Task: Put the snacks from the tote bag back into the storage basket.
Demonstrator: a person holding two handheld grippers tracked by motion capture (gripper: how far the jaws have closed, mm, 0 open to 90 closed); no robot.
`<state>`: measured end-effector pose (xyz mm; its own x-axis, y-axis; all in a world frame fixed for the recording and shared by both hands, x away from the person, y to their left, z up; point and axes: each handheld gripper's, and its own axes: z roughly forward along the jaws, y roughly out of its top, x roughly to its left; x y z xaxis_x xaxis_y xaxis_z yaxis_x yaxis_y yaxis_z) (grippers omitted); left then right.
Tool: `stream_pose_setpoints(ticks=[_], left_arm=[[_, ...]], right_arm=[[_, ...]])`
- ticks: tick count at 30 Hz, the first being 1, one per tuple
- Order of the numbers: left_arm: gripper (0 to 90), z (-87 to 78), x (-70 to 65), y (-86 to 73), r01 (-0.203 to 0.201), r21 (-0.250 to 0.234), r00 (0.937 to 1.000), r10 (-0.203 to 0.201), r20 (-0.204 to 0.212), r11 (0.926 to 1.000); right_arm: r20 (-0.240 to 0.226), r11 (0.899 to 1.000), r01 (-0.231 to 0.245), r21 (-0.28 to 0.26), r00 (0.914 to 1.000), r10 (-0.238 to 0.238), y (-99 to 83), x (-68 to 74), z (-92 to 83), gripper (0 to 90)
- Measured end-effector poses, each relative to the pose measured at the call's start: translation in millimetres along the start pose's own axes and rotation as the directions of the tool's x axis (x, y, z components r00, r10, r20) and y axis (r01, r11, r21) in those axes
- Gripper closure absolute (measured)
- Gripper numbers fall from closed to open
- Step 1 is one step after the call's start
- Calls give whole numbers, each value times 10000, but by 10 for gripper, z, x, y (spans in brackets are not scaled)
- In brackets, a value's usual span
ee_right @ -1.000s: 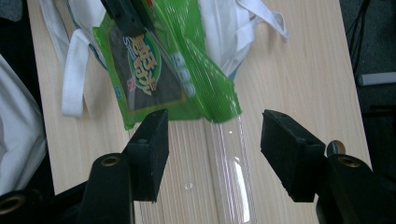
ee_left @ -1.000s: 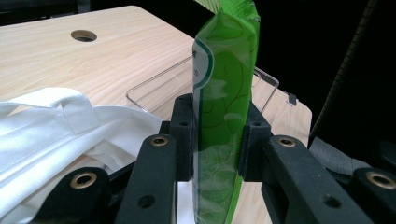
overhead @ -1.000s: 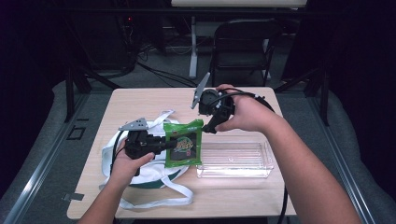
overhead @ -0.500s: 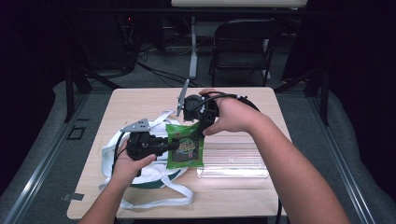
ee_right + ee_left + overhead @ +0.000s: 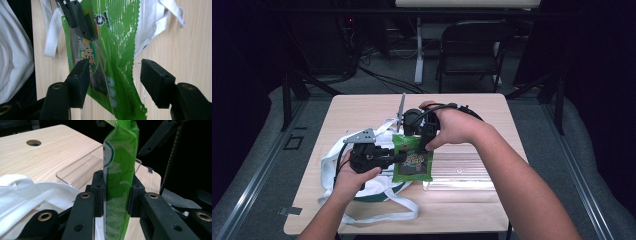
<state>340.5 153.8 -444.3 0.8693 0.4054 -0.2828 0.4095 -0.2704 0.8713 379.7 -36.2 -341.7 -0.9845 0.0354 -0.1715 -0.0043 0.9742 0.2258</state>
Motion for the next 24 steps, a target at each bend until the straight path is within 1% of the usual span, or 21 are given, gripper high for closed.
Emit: stream_pose_setpoints(ticks=[2, 6, 11, 18, 22, 24], left_arm=[[727, 2, -6, 1, 22, -44, 10000, -22, 48, 10000], [727, 4, -17, 6, -36, -41, 9999, 36, 124, 10000], [727, 17, -29, 7, -132, -39, 9998, 132, 167, 9999], [728, 10, -34, 9, -130, -103, 9998, 132, 175, 9999], [727, 14, -27, 5, -130, -104, 9998, 132, 165, 9999], [727, 18, -24, 2, -120, -54, 9998, 121, 155, 9999]], right_arm=[[-105, 9999, 53, 149, 9999, -52, 7, 0, 19, 417], [-385, 10000, -18, 63, 9993, 21, 16, 7, 69, 427], [-712, 9997, -71, 218, 9974, 86, 32, 10, 128, 441], [-987, 9994, -73, 338, 9951, 106, 46, 16, 178, 458], [-1206, 9990, -34, 448, 9927, 88, 51, 16, 195, 501], [-1337, 9987, -140, 496, 9908, 205, 51, 24, 208, 527]])
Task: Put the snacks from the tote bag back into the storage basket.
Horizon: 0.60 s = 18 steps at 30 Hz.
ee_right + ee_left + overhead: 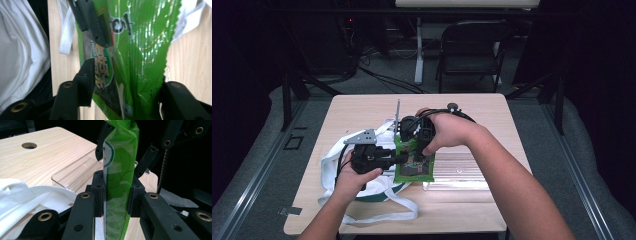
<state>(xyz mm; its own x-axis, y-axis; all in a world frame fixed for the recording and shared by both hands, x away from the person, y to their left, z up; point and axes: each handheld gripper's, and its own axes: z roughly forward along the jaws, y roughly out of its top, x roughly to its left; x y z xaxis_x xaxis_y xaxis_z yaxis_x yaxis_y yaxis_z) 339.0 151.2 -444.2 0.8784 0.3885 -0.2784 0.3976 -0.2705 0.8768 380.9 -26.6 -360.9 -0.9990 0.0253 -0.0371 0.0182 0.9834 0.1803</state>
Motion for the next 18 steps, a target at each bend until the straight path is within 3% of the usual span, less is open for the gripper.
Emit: stream_pose_setpoints(ticks=[18], left_arm=[[728, 25, -17, -3, -80, 28, 9999, 80, 103, 10000]], right_arm=[[-143, 10000, -33, 50, 9999, 33, -13, -16, -41, 657]])
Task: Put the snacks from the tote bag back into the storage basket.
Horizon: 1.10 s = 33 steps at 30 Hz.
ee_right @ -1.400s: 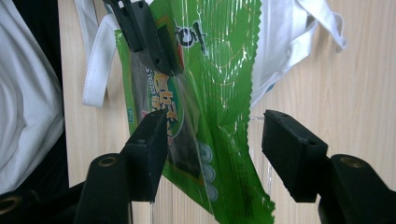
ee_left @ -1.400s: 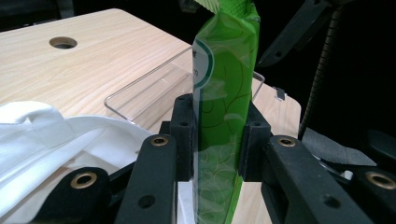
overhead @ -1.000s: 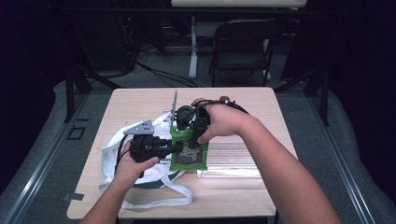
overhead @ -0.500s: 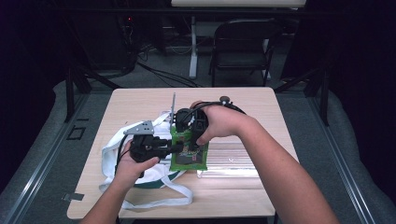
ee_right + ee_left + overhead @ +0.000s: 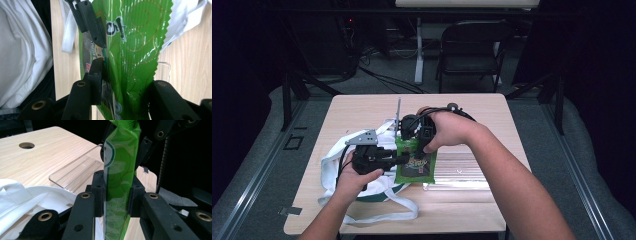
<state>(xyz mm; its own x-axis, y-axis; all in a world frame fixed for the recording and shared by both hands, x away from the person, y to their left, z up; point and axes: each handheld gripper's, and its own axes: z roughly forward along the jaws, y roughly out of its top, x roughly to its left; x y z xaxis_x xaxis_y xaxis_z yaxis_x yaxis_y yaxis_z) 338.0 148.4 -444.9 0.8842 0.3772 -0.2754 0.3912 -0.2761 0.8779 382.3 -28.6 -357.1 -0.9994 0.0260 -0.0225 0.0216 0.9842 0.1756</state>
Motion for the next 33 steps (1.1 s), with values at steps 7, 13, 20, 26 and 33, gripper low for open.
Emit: stream_pose_setpoints(ticks=[7, 13, 20, 26, 33], left_arm=[[725, 15, -8, -2, -120, 0, 9999, 120, 82, 9999], [707, 26, -7, -6, -126, -2, 9998, 126, 163, 9999], [683, 24, 3, -7, -69, -57, 9998, 70, 200, 10000], [638, 26, 27, -11, 163, 10, 9997, -163, 207, 9999], [595, 33, 43, -20, 364, 11, 9993, -364, 118, 9993]], right_arm=[[-164, 10000, -29, -43, 9999, 28, -19, -11, -15, 702], [-303, 10000, -44, 17, 9995, 44, -27, -7, -28, 741], [-323, 10000, 8, 2, 9995, -8, -24, 5, -38, 749], [-218, 9999, 76, 89, 9997, -74, -19, 12, -45, 750], [-85, 9995, 61, 294, 9999, -59, -44, -2, -38, 749]])
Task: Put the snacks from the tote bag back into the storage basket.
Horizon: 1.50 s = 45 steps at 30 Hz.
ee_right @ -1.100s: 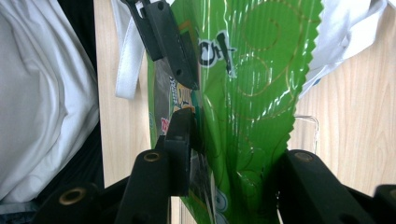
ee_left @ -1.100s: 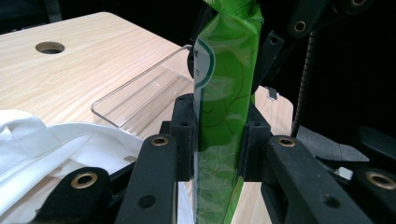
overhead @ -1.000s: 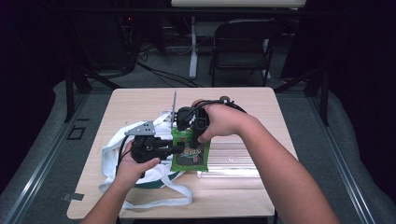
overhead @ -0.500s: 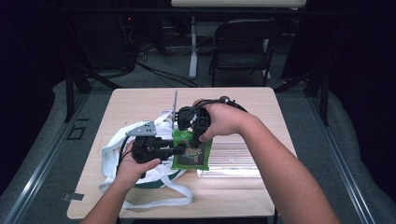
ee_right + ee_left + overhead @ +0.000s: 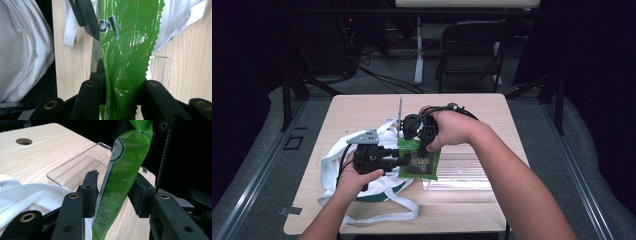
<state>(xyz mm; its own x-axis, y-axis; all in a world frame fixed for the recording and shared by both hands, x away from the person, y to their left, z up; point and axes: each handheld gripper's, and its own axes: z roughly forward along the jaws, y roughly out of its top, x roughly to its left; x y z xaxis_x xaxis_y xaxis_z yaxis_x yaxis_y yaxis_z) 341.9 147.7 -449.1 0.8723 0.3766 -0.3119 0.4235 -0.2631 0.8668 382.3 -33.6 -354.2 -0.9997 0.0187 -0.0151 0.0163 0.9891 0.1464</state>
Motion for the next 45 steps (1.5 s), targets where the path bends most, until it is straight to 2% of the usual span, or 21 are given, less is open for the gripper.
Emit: stream_pose_setpoints(ticks=[14, 23, 33, 36, 45], left_arm=[[562, -9, 29, -11, 188, -130, 9998, -189, -50, 9997], [562, -16, 58, -19, 236, -38, 9997, -236, -74, 9997], [559, -40, 91, -27, 367, -158, 9992, -370, -149, 9992], [555, -46, 110, -33, 524, -173, 9986, -525, -56, 9985], [555, -64, 154, -48, 646, -221, 9976, -651, -216, 9977]], right_arm=[[314, 9996, -243, 146, 9992, 239, -123, -51, -42, 749], [466, 9993, -342, 146, 9984, 335, -203, -70, -70, 749], [733, 9981, -604, 145, 9956, 592, -355, -97, -124, 748], [801, 9975, -680, 204, 9946, 662, -413, -110, -148, 748], [979, 9953, -940, 230, 9910, 913, -577, -132, -178, 748]])
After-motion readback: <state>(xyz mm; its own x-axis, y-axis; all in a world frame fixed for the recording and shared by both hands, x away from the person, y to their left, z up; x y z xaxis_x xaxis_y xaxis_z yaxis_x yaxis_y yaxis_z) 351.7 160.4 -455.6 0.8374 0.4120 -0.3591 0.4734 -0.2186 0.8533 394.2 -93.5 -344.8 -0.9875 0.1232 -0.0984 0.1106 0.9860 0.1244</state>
